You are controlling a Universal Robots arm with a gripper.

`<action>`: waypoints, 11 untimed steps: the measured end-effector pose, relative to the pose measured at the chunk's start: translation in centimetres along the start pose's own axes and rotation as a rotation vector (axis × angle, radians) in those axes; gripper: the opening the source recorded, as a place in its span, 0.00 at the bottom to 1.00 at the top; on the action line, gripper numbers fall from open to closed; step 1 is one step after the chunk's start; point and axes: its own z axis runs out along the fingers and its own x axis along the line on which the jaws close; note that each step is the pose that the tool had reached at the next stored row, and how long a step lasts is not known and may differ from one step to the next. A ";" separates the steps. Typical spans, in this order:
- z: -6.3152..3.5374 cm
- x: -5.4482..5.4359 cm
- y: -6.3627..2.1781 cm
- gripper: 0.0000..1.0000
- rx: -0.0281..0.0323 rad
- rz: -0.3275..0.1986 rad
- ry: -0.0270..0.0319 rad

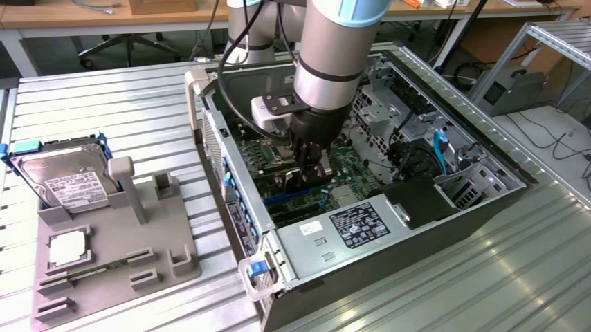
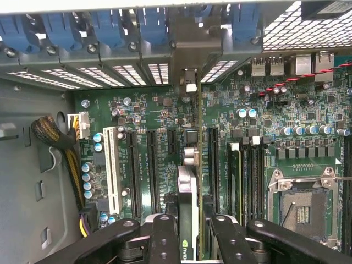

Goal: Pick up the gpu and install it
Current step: 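Insert the gpu into the slot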

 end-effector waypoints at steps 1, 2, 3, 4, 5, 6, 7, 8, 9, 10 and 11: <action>0.00 0.0 0.00 0.27 0.0000 0.000 0.0000; 0.00 0.0 0.00 0.27 0.0000 0.000 0.0000; 0.00 0.0 0.00 0.27 -0.0002 0.000 -0.0001; 0.00 0.0 -0.01 0.27 -0.0009 0.000 0.0000; 0.00 0.0 -0.01 0.27 -0.0013 0.000 0.0002; 0.01 0.0 -0.01 0.27 -0.0019 0.000 0.0005; 0.01 0.0 -0.02 0.27 -0.0024 0.000 0.0005; 0.01 0.0 -0.02 0.27 -0.0029 0.000 0.0006; 0.00 0.0 -0.03 0.27 -0.0034 0.000 0.0007; 0.00 0.0 -0.05 0.27 -0.0043 0.000 0.0008; 0.00 0.0 -0.07 0.27 -0.0059 0.000 0.0008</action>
